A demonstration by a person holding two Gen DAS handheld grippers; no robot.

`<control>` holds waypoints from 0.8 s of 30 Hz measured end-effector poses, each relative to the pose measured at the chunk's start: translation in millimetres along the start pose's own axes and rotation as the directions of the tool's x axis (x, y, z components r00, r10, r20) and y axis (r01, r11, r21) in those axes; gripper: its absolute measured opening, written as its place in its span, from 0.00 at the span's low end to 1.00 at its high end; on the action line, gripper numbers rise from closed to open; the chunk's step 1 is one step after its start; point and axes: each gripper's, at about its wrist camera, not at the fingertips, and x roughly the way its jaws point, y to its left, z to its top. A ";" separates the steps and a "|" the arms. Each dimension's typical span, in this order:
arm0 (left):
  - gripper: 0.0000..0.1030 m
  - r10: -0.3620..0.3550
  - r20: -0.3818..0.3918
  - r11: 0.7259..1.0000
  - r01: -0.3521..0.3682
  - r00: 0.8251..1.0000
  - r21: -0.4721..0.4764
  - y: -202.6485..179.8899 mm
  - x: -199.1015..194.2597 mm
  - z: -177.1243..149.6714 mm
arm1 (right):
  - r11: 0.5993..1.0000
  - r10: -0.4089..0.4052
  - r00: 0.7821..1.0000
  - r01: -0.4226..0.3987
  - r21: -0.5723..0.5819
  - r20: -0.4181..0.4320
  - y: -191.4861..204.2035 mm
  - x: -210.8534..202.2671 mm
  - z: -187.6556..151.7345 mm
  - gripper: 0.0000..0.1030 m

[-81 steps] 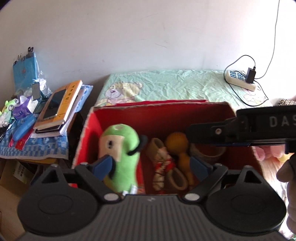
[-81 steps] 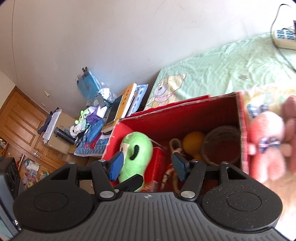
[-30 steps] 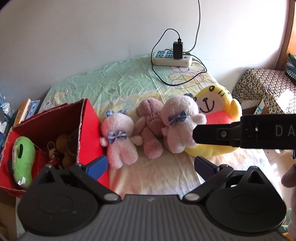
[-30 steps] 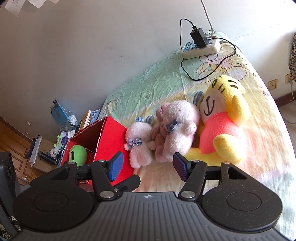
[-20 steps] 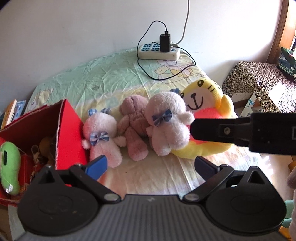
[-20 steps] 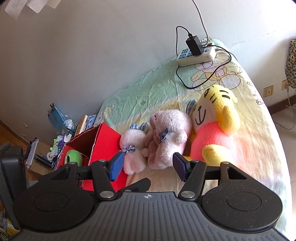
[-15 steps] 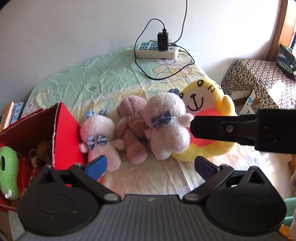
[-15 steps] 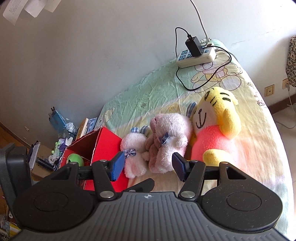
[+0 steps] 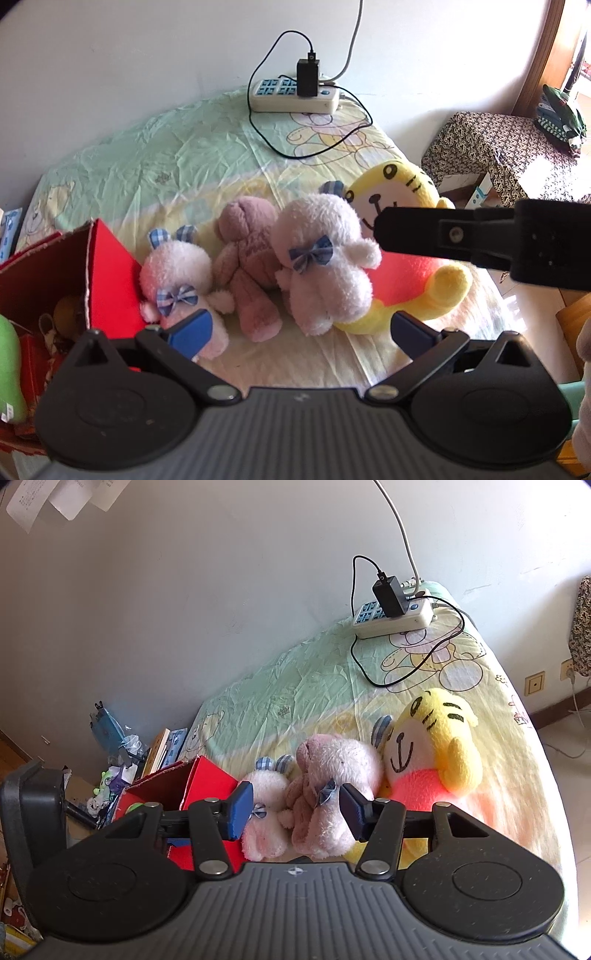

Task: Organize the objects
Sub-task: 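Move the right gripper back to the white fluffy bunny plush, then close the right gripper on the white bunny plush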

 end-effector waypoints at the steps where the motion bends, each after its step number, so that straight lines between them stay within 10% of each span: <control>1: 1.00 -0.002 0.001 1.000 0.002 1.000 0.009 -0.2 -0.5 2.4 | 1.000 -0.002 1.000 0.002 0.000 0.001 -0.3 0.6 1.8 0.54; 8: 1.00 -0.004 0.003 1.000 0.004 1.000 0.021 9.0 3.8 13.1 | 0.998 -0.053 0.999 0.053 -0.013 0.002 -6.4 12.6 9.6 0.54; 24: 0.90 -0.251 0.059 0.958 0.257 0.966 -0.126 36.4 31.9 14.5 | 0.992 -0.127 0.989 0.126 -0.019 -0.081 -24.9 63.8 16.8 0.54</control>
